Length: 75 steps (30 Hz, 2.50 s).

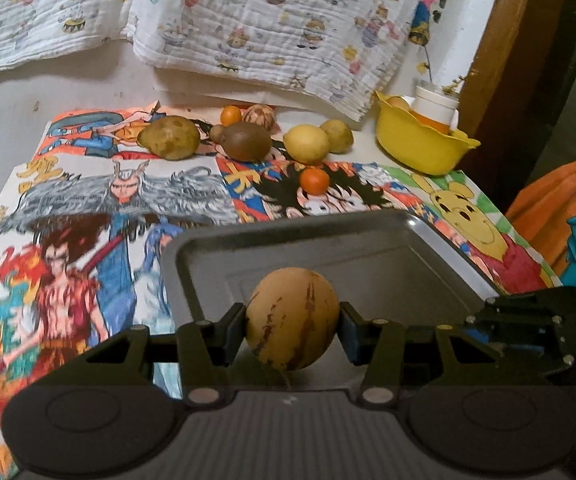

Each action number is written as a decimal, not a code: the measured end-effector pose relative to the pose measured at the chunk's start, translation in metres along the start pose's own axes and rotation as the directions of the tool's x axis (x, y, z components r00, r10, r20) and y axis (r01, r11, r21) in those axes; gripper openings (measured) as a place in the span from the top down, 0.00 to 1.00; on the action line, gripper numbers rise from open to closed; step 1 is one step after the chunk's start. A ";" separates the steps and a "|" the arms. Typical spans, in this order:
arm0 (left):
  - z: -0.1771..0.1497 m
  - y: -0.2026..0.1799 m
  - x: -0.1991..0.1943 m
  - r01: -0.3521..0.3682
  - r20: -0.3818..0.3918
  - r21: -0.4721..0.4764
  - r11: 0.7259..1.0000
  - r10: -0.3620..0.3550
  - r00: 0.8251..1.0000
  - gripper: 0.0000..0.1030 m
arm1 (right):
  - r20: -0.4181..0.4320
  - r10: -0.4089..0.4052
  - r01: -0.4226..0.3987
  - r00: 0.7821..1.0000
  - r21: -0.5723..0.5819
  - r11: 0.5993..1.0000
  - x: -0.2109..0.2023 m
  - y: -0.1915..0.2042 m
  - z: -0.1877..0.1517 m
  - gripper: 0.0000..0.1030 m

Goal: Organize fruits
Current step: 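Carry both fruits into the tray and open both tools to release them, then move both open tools back to the row of fruits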

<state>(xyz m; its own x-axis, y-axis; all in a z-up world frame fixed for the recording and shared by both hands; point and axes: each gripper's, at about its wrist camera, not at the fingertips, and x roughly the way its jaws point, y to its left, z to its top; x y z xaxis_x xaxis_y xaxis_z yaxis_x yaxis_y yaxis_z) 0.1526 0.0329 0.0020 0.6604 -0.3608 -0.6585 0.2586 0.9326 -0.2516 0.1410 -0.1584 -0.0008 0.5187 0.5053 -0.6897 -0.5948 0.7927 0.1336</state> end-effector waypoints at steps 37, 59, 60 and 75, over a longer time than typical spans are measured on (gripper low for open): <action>-0.050 -0.022 -0.045 -0.088 0.063 0.052 0.995 0.085 0.994 0.16 | 0.080 -0.051 0.046 0.996 0.061 0.997 -0.040 -0.007 -0.033 0.22; -0.050 0.018 -0.078 -0.249 0.040 0.030 0.968 0.248 0.968 0.00 | 0.085 -0.193 0.190 0.978 0.042 0.981 -0.051 -0.016 -0.025 0.01; -0.047 0.021 -0.077 -0.254 0.040 0.024 0.967 0.253 0.967 0.00 | 0.086 -0.202 0.200 0.976 0.038 0.979 -0.049 -0.018 -0.022 0.01; 0.013 0.060 -0.023 -0.287 0.062 -0.003 0.958 0.286 0.956 0.00 | 0.085 -0.222 0.216 0.971 0.077 0.973 0.001 -0.066 0.035 0.01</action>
<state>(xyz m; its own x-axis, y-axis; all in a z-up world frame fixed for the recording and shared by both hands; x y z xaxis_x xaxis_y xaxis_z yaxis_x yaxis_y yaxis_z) 0.1620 0.0969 0.0115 0.7492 -0.0781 -0.6577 0.0565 0.9969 -0.0541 0.2024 -0.1985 0.0147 0.6884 0.3437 -0.6387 -0.4193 0.9071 0.0362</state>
